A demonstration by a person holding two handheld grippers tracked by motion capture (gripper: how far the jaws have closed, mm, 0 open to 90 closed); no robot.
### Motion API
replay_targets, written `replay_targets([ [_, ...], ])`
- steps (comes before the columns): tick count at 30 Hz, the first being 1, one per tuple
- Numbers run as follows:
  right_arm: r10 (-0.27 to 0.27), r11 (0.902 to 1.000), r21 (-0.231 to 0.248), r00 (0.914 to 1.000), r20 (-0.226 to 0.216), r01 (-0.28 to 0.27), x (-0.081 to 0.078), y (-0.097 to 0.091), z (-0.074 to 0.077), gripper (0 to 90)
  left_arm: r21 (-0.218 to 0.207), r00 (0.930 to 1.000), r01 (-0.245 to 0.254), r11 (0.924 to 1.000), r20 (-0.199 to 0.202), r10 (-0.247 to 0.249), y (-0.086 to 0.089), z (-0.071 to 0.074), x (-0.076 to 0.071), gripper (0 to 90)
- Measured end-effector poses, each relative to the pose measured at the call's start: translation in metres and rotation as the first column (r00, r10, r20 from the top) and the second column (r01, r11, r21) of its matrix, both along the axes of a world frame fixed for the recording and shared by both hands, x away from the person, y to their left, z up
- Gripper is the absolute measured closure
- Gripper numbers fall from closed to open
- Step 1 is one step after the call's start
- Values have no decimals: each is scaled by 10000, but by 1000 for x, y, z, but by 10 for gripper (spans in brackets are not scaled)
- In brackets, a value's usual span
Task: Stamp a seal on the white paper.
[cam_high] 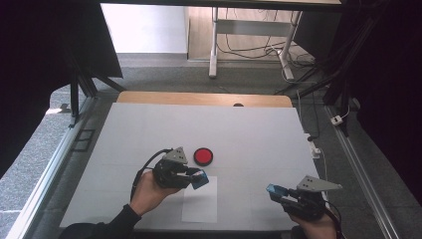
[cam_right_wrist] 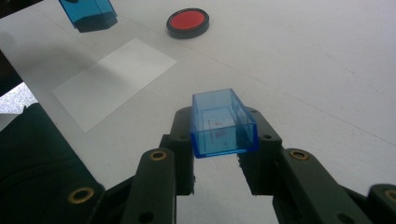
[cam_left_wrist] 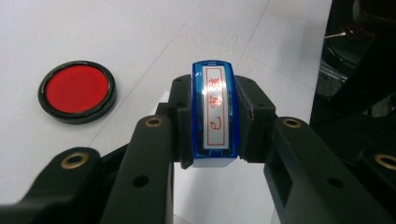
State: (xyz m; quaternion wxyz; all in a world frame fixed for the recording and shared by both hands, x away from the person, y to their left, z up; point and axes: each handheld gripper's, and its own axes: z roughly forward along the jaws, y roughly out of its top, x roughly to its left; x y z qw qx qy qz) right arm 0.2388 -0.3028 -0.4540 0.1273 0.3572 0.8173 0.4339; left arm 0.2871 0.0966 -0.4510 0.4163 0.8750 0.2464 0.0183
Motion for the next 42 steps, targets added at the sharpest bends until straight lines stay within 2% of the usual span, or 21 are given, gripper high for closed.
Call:
replay_targets([
  [21, 4, 10000, 22, 10000, -13, -4, 0, 0, 0, 683, 693, 9999, -59, 9976, -86, 65, -13, -25, -2, 700],
  [34, 10, 10000, 28, 10000, -27, -10, 0, 0, 0, 684, 1176, 9999, -29, 9931, -120, 43, -20, -38, -1, 701],
  [42, 6, 10000, 37, 10000, -45, -6, 0, 0, 0, 683, 1298, 9997, -108, 9915, -213, 137, -21, -45, 1, 701],
])
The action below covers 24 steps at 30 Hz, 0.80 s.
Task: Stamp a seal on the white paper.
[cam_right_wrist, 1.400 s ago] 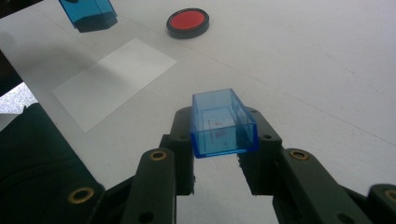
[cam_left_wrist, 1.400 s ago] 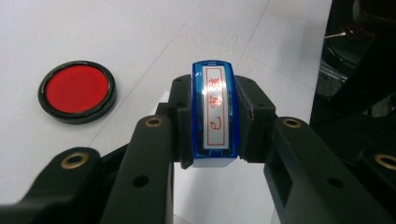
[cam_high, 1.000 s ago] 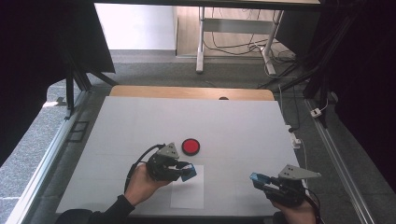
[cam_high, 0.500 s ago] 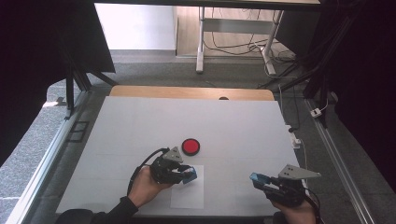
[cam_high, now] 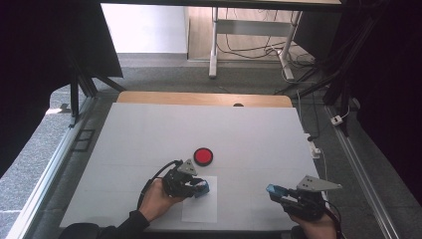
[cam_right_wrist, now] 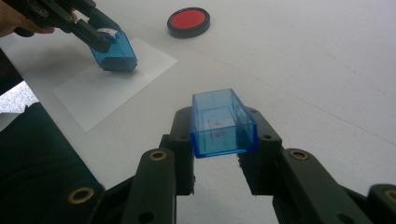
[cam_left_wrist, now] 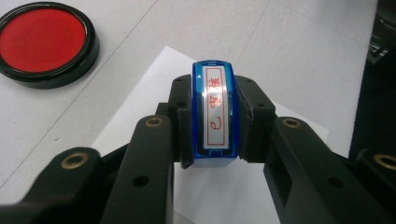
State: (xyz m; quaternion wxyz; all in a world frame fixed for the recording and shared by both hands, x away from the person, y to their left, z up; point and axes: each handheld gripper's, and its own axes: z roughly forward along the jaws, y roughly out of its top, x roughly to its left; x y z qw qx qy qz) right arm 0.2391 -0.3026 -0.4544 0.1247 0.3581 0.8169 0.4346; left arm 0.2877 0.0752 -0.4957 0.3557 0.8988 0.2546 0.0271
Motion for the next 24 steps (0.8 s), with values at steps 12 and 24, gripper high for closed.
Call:
replay_targets([
  [12, -4, 10000, -38, 10000, -5, 3, 0, 0, 0, 683, 303, 9998, 137, 9994, 137, -141, -3, -3, -1, 703],
  [24, 33, 10000, -68, 10000, -47, -33, 0, 0, 0, 683, 992, 9985, -18, 9951, 538, -36, -12, -1, -9, 705],
])
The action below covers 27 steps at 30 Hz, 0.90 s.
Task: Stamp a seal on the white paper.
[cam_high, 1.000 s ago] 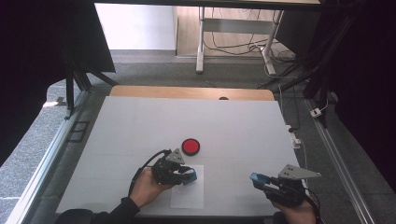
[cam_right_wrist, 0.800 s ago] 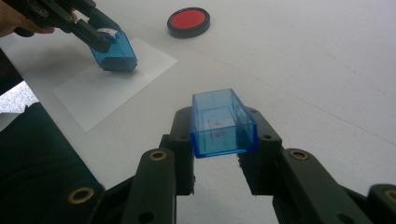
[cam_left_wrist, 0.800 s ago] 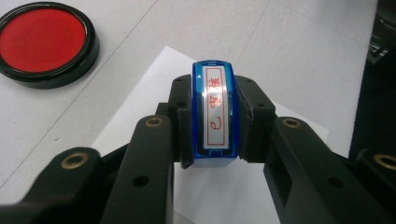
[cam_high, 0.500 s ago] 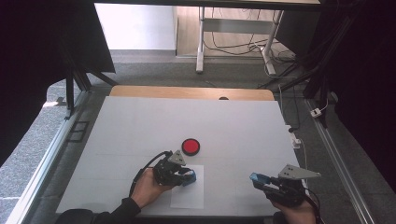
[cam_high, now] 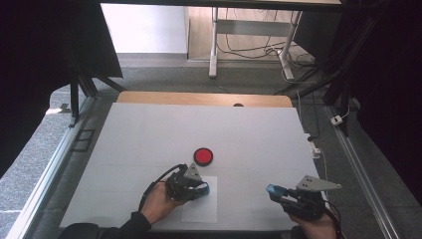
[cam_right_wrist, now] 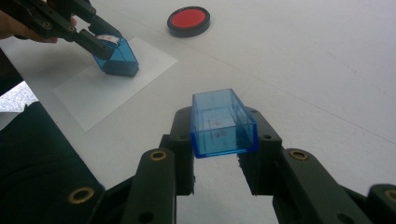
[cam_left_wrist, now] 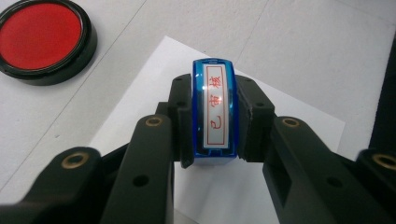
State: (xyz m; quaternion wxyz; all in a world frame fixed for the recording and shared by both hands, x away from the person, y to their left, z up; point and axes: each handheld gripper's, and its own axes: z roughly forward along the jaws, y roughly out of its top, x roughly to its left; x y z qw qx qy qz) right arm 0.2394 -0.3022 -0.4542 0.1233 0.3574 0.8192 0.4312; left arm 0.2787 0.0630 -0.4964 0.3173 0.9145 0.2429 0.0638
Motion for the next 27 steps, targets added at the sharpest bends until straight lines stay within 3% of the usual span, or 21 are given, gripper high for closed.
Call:
replay_targets([
  [10, -32, 10000, -62, 10000, 12, 32, 0, 0, 0, 683, -581, 9971, -206, 9981, -739, 163, 7, -2, 9, 705],
  [17, -29, 10000, -62, 10000, -1, 29, 0, 1, 0, 683, -1201, 9885, -497, 9915, -1480, 316, 14, -6, 17, 705],
  [24, 5, 10000, -56, 10000, 15, -5, 0, 1, 0, 683, -931, 9930, -409, 9948, -1146, 301, 10, -4, 13, 705],
  [27, -3, 10000, -51, 10000, 8, 3, 0, 1, 0, 683, -616, 9968, -290, 9977, -768, 242, 7, -3, 9, 705],
])
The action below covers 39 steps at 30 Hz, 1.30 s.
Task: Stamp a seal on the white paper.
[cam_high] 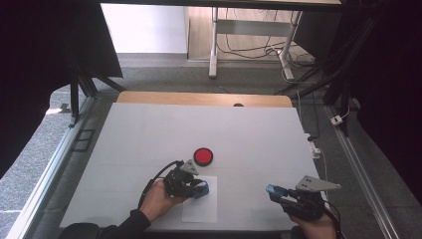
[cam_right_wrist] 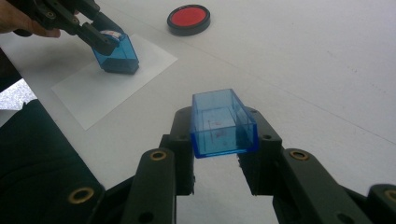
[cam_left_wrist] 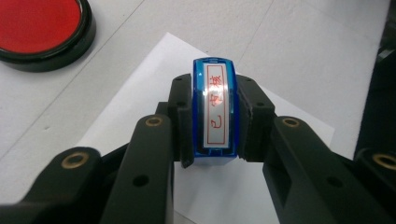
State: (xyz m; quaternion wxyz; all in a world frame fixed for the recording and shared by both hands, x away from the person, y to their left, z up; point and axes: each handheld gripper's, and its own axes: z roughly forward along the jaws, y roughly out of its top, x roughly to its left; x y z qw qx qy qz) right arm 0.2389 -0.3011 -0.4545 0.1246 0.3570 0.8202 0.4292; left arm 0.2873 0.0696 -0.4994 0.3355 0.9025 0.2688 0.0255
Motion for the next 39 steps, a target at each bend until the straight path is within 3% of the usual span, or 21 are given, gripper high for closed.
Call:
replay_targets([
  [3, 8, 10000, -53, 10000, 10, -8, 0, 0, 0, 684, 357, 9994, 45, 9994, 354, -57, -4, 1, -5, 705],
  [6, 18, 10000, -68, 10000, 9, -18, 0, 0, 0, 683, 429, 9990, 77, 9990, 426, -96, -5, 2, -6, 705],
  [20, -21, 10000, -65, 10000, 3, 21, 0, 0, 0, 683, -246, 9998, -28, 9997, -210, 23, 3, -2, 3, 705],
  [25, 0, 10000, -24, 10000, -9, 0, 0, 0, 0, 683, -15, 10000, 65, 10000, -48, -65, 1, 0, 1, 703],
  [30, -3, 10000, 27, 10000, -20, 3, 0, 0, 0, 683, 513, 9992, 224, 9984, 330, -241, -5, 3, -3, 701],
  [39, 12, 10000, 13, 10000, -24, -12, 0, -1, 0, 683, -4, 9994, 255, 9997, -239, -255, 2, 3, 4, 699],
])
